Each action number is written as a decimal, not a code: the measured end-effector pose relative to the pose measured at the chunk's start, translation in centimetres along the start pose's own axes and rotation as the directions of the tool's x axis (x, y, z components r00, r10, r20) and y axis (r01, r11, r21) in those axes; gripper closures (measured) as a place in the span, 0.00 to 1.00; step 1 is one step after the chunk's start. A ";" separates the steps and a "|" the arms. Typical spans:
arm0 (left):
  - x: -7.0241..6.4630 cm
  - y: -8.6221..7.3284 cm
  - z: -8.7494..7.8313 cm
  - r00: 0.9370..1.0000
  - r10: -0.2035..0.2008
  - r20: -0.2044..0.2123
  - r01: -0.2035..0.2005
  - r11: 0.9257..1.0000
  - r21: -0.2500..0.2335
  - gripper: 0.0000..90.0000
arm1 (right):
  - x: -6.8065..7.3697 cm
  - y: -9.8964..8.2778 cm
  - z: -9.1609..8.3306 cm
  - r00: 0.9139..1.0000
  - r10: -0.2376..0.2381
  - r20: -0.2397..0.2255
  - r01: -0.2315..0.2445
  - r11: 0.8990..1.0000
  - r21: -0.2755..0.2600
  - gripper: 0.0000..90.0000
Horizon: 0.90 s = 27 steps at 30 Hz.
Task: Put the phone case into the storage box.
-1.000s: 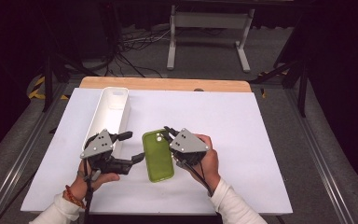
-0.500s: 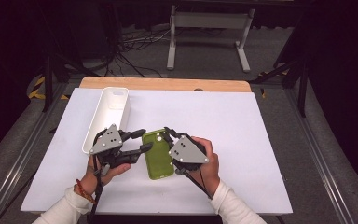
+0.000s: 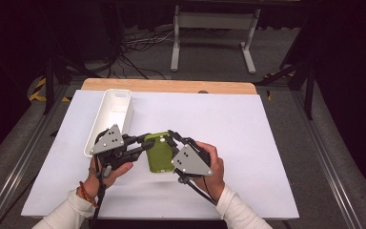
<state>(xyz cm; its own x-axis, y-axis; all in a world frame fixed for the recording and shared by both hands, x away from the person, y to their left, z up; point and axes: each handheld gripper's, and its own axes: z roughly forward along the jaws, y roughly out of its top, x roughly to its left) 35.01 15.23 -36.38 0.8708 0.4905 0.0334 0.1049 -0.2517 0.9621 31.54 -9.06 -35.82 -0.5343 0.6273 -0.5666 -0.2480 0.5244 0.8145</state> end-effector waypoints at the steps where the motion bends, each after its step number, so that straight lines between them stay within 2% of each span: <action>1: 0.0 0.0 -0.1 1.000 -0.006 0.000 0.006 1.000 -0.003 0.85 | 0.1 0.0 0.0 1.000 -0.006 -0.001 0.006 1.000 0.007 0.89; 5: 0.0 0.0 -0.1 1.000 -0.002 -0.003 0.002 1.000 -0.006 0.86 | 0.4 -0.2 0.0 1.000 -0.016 -0.005 0.016 1.000 0.010 0.89; 12: 0.0 -0.1 -0.3 1.000 0.002 -0.008 -0.002 1.000 -0.024 0.87 | 0.3 -0.2 -0.1 1.000 -0.006 -0.012 0.006 1.000 0.005 0.88; 15: 0.2 -0.2 -0.5 1.000 -0.014 -0.014 0.013 0.999 -0.042 0.87 | 0.1 -0.2 -0.1 0.999 0.026 -0.026 -0.026 1.000 -0.007 0.87; 22: 0.6 -0.2 -1.0 0.999 -0.024 -0.026 0.022 0.998 -0.051 0.87 | -0.3 -0.3 -0.7 0.996 0.075 -0.047 -0.075 0.997 -0.013 0.77; 27: 0.7 -0.2 -1.4 0.999 -0.027 -0.030 0.025 0.997 -0.070 0.87 | -0.6 -0.8 -1.2 0.994 0.090 -0.058 -0.090 0.996 0.001 0.74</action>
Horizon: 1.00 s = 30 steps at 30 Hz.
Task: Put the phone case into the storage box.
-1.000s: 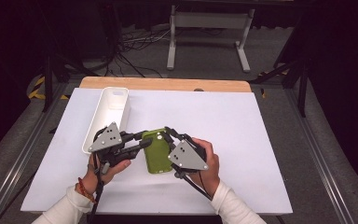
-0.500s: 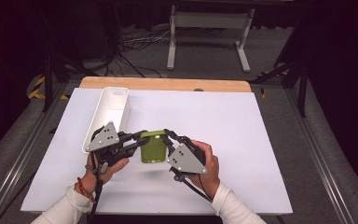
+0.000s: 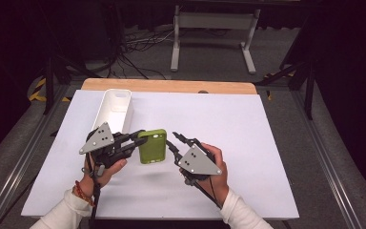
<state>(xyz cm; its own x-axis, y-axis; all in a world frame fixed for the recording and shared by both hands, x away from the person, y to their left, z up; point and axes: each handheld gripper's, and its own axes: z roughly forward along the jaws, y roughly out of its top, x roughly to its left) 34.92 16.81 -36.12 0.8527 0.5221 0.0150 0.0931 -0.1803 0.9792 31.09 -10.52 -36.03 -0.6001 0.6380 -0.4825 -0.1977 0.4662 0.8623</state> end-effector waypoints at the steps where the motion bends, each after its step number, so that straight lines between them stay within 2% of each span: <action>1: 0.0 0.0 -0.1 1.000 0.004 -0.003 -0.004 1.000 -0.001 0.87 | -0.1 -0.1 -0.1 1.000 0.004 0.000 -0.004 1.000 0.004 0.73; 4: 0.2 0.1 -0.2 1.000 0.008 -0.011 -0.008 1.000 0.000 0.87 | -0.3 -0.5 -0.3 1.000 0.006 -0.002 -0.006 1.000 0.014 0.72; 7: 0.3 0.1 -0.4 1.000 0.010 -0.012 -0.010 1.000 -0.007 0.87 | -0.7 -1.0 -0.5 0.999 0.033 -0.028 -0.033 0.999 0.018 0.70; 11: 0.4 0.2 -0.7 1.000 0.020 -0.012 -0.020 1.000 -0.006 0.87 | -1.1 -1.4 -0.8 0.998 0.049 -0.034 -0.048 0.999 0.022 0.67; 30: 0.7 0.3 -1.6 0.999 0.021 -0.037 -0.022 1.000 -0.022 0.87 | -1.8 -4.3 -2.3 0.995 0.095 -0.027 -0.092 0.993 0.074 0.55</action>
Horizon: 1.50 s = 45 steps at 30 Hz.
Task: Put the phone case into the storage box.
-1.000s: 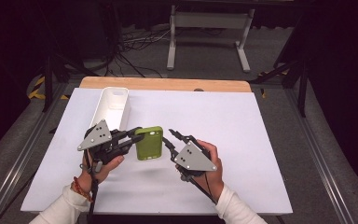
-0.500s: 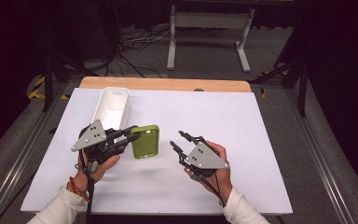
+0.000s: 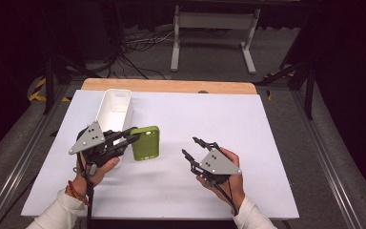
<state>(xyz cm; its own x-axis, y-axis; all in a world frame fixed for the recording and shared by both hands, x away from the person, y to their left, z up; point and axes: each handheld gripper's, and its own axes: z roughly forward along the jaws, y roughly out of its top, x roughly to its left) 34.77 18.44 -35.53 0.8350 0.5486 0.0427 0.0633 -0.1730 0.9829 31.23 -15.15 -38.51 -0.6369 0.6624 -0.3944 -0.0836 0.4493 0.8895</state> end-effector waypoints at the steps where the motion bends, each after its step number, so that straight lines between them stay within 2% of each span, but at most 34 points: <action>1: 0.0 0.0 -0.1 1.000 -0.003 0.002 0.003 1.000 0.000 0.87 | 0.0 -0.2 0.0 1.000 0.004 -0.005 -0.004 1.000 0.008 0.54; 5: 0.1 0.0 -0.3 1.000 0.001 -0.001 -0.001 1.000 -0.001 0.87 | -0.1 -0.8 -0.2 1.000 0.014 -0.006 -0.014 1.000 0.014 0.50; 9: 0.1 0.1 -0.5 1.000 0.003 -0.002 -0.003 1.000 -0.005 0.87 | 0.1 -1.5 -0.6 1.000 0.019 -0.014 -0.019 1.000 -0.006 0.47; 16: 0.1 0.2 -0.6 1.000 0.010 -0.005 -0.010 1.000 0.009 0.87 | 0.3 -2.6 -0.8 0.999 0.033 -0.029 -0.032 0.999 0.029 0.41; 19: 0.2 0.1 -0.7 1.000 0.008 -0.010 -0.008 1.000 0.006 0.87 | 0.3 -2.9 -1.1 0.999 0.032 -0.027 -0.032 0.999 0.024 0.39; 26: 0.4 0.3 -1.0 1.000 0.016 -0.017 -0.015 1.000 0.009 0.87 | -0.1 -3.8 -1.6 0.998 0.064 -0.016 -0.063 0.996 0.059 0.33; 30: 0.5 0.3 -1.0 1.000 0.013 -0.022 -0.013 1.000 -0.001 0.87 | -0.4 -4.1 -1.8 0.997 0.078 -0.015 -0.077 0.995 0.056 0.31; 31: 0.5 0.4 -1.1 1.000 0.012 -0.023 -0.012 1.000 -0.001 0.87 | -0.5 -4.4 -2.1 0.996 0.088 -0.004 -0.087 0.994 0.062 0.27; 39: 0.8 0.7 -1.6 1.000 0.015 -0.027 -0.015 1.000 -0.001 0.87 | -0.3 -5.4 -2.9 0.996 0.085 0.000 -0.084 0.992 0.095 0.21; 43: 0.9 0.7 -1.8 0.999 0.016 -0.034 -0.017 1.000 -0.012 0.87 | -0.4 -5.6 -3.1 0.996 0.094 0.006 -0.094 0.991 0.096 0.21; 45: 1.0 0.8 -2.0 0.999 0.012 -0.037 -0.012 1.000 -0.011 0.87 | -0.4 -5.6 -3.1 0.997 0.083 0.008 -0.083 0.991 0.102 0.21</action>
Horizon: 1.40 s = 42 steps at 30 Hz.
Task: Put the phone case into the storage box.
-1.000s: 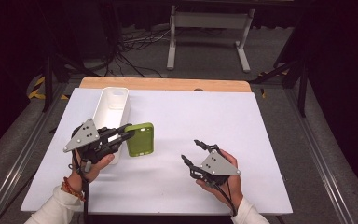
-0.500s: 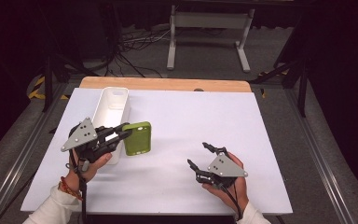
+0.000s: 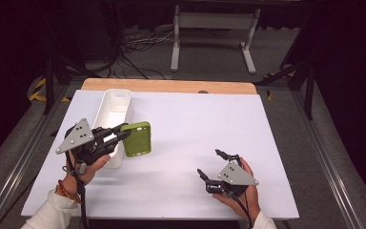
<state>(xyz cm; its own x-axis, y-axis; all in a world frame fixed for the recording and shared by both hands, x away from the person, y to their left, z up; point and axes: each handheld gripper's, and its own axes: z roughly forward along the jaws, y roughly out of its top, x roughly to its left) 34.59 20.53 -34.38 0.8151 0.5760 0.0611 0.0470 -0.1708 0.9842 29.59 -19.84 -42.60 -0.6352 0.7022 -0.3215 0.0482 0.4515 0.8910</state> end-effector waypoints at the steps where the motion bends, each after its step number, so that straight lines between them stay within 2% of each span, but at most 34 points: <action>1: 0.1 0.0 -0.1 1.000 0.002 -0.004 -0.002 1.000 -0.001 0.87 | -0.1 0.0 0.0 1.000 -0.002 0.001 0.002 1.000 -0.001 0.21; 8: 0.6 0.3 -0.8 1.000 -0.004 -0.025 0.004 1.000 -0.026 0.87 | -0.4 0.0 0.0 1.000 0.010 0.006 -0.010 1.000 -0.008 0.21; 12: 0.9 0.5 -1.4 0.999 0.002 -0.036 -0.003 1.000 -0.022 0.87 | -0.4 0.0 0.1 1.000 0.015 0.004 -0.015 1.000 -0.007 0.21; 18: 1.3 0.8 -2.2 0.999 -0.001 -0.055 -0.001 0.999 -0.044 0.87 | -0.4 0.2 -0.1 1.000 0.008 0.001 -0.008 1.000 -0.015 0.21; 26: 2.0 0.9 -3.1 0.996 0.000 -0.084 -0.004 0.999 -0.051 0.87 | -0.4 0.1 0.1 1.000 -0.002 0.002 0.002 1.000 -0.004 0.21; 37: 2.6 1.1 -4.0 0.994 -0.010 -0.105 0.002 0.998 -0.068 0.87 | -0.4 0.1 0.1 1.000 -0.010 -0.009 0.010 1.000 -0.002 0.21; 42: 2.8 1.1 -4.3 0.994 -0.002 -0.113 -0.006 0.998 -0.068 0.87 | -0.4 0.1 0.1 1.000 -0.014 -0.009 0.014 1.000 0.001 0.21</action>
<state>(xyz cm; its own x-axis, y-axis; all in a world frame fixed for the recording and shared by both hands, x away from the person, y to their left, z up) 34.42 25.42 -32.42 0.7445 0.6631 0.0777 0.0031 -0.1198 0.9928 29.94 -19.96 -42.43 -0.6426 0.6908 -0.3314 0.0397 0.4619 0.8860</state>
